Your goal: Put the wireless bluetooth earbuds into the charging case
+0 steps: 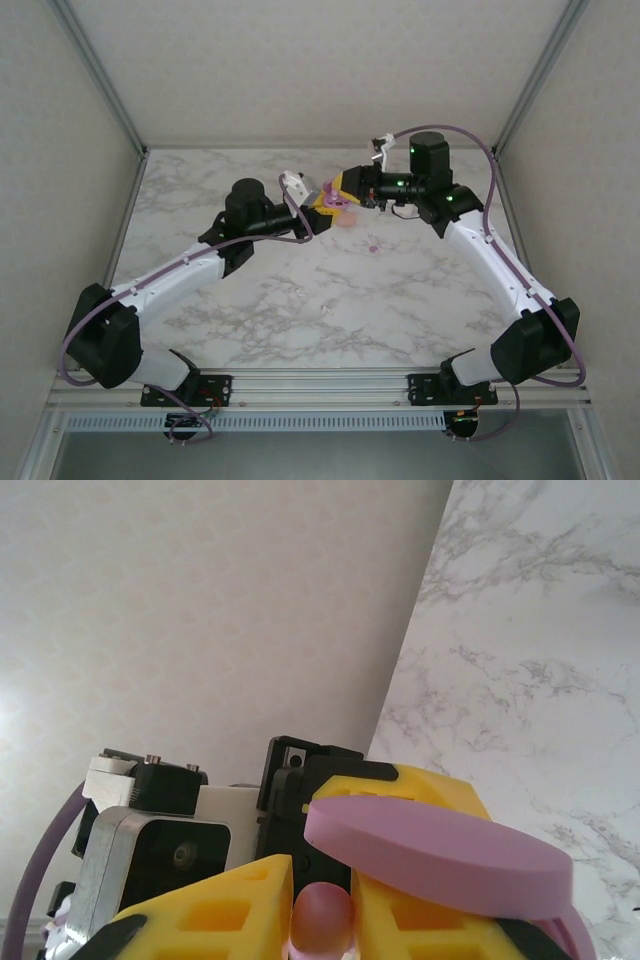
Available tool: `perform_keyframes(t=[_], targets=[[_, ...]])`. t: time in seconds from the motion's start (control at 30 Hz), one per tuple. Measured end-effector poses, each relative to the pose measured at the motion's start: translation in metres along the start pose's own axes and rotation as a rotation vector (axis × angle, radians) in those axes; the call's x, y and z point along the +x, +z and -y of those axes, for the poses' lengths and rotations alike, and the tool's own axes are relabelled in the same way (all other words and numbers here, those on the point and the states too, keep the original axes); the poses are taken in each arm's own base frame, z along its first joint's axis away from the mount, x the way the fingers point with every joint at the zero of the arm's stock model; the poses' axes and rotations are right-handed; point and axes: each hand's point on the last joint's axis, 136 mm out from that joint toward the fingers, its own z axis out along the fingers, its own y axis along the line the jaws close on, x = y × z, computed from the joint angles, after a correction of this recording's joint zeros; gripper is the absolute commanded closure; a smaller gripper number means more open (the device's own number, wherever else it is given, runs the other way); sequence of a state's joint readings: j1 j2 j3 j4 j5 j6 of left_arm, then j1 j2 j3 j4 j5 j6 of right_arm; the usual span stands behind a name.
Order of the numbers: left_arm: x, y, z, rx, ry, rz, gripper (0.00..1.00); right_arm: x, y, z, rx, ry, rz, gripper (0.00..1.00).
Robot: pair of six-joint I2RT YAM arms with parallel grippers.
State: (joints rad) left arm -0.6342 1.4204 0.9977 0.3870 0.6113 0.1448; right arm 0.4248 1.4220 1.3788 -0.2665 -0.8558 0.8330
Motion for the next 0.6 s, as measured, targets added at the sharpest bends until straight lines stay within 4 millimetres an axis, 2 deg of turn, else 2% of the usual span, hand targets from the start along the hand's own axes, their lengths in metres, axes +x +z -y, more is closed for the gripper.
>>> perform_keyframes(t=[0.27,0.6], targets=[[-0.0025,0.0003,-0.0030,-0.016,-0.012,0.011,0.77,0.0014,0.0026,0.0087,0.048,-0.012,0.012,0.78],[-0.0011,0.0016,-0.0045,-0.020,-0.026,0.010,0.77,0.0031,0.0064,0.0081,0.058,-0.022,0.016,0.78]])
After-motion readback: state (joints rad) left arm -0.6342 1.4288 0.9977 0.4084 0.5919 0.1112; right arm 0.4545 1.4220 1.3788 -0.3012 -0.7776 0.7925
